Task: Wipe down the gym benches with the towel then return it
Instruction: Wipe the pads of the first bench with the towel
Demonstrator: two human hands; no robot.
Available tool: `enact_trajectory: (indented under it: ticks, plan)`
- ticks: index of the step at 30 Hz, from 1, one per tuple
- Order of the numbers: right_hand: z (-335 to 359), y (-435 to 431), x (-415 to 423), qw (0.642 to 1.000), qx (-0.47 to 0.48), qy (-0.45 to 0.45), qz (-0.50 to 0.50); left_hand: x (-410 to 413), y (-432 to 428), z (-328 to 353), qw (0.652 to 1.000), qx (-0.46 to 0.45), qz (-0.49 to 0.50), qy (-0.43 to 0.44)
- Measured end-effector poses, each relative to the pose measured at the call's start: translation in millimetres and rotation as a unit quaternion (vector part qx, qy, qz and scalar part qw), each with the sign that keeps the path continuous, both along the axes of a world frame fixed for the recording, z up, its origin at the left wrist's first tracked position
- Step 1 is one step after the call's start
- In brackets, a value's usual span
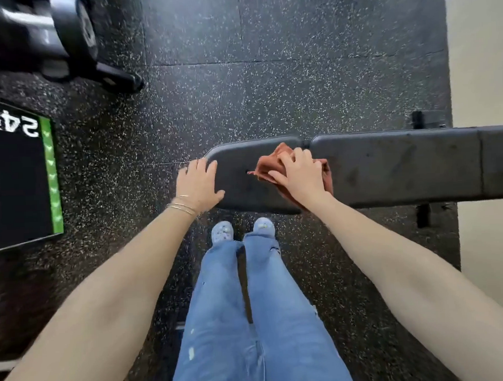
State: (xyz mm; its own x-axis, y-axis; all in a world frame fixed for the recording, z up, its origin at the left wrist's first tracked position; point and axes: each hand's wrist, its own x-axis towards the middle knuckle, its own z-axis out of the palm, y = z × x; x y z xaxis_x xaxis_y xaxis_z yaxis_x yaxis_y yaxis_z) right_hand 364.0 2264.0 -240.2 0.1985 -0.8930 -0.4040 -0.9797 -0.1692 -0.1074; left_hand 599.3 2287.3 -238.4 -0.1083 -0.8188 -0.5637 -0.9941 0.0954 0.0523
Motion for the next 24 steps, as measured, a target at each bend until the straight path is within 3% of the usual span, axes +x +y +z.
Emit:
enact_trajectory:
  ticks: [5, 9, 11, 14, 17, 21, 24]
  plan:
    - [-74.0, -21.0, 20.0, 0.998, 0.012, -0.027, -0.055, 1.7, -2.7, -55.9, 0.997, 0.007, 0.069, 0.018]
    - [-133.1, -27.6, 40.9, 0.974, 0.007, -0.07, -0.217, 11.8, -1.1, -99.3, 0.995, -0.011, 0.091, 0.034]
    - [-157.0, -22.3, 57.0, 0.955, 0.001, -0.049, -0.294, 14.6, 2.0, -116.2, 0.996, -0.007, 0.082, 0.045]
    - [-175.4, -17.9, 79.8, 0.941, -0.057, -0.013, -0.333, 22.4, 9.6, -129.0, 0.992, -0.027, 0.088, 0.085]
    - [-179.9, -26.5, 97.7, 0.942, -0.092, -0.02, -0.322, 32.9, 14.1, -133.0, 0.988, -0.037, 0.09, 0.119]
    - [-176.7, -28.4, 144.9, 0.973, -0.128, -0.052, -0.186, 49.2, 14.8, -132.9, 0.986, -0.031, 0.114, 0.121]
    - [-177.3, 6.0, 155.8, 0.97, -0.18, -0.12, -0.115, 62.3, 17.3, -129.8, 0.988, -0.019, 0.127, 0.089]
